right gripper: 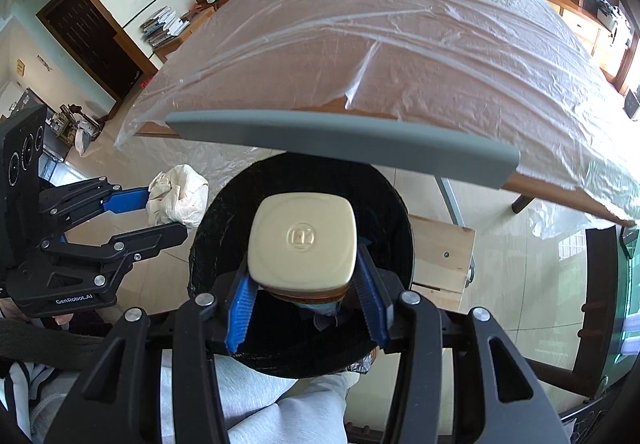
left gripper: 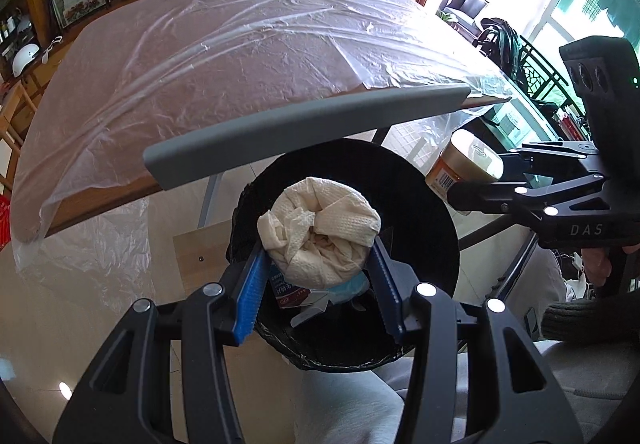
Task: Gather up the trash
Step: 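Carry the cream cloth bundle and gold jar over the black bin with both tools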
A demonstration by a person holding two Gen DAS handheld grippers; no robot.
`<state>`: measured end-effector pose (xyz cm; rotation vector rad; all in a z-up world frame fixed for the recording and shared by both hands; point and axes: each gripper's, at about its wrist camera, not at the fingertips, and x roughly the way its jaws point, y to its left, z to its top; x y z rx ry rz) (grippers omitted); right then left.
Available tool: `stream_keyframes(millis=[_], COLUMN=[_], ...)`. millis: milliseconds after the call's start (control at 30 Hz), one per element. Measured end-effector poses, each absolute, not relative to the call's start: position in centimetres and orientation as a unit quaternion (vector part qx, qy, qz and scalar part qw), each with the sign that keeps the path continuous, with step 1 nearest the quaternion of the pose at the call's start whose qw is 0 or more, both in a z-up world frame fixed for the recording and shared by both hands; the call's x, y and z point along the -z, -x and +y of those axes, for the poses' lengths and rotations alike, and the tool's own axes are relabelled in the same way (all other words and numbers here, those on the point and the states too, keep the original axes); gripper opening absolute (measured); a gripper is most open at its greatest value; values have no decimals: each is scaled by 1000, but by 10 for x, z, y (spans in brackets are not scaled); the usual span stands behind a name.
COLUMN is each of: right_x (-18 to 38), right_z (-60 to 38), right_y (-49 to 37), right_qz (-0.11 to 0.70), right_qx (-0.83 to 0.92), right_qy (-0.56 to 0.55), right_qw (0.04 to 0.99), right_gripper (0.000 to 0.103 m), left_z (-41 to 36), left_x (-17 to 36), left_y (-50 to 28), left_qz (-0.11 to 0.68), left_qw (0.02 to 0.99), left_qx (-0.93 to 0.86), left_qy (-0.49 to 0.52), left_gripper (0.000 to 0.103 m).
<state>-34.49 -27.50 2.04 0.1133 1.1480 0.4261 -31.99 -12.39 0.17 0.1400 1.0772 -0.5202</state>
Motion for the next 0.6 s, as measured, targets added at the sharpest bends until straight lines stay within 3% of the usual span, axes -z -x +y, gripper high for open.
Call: stream_keyframes(millis=[600], right_x=[-1], right_z=[-268], right_y=[340], right_qz=[555], right_qx=[-190], right_qy=[-38], right_qw=[809], right_gripper=[46], left_z=[-131], left_x=[16], left_y=[318], left_qz=[518], left_qw=[824], left_qx=[218], left_qy=[-73], left_gripper=[50])
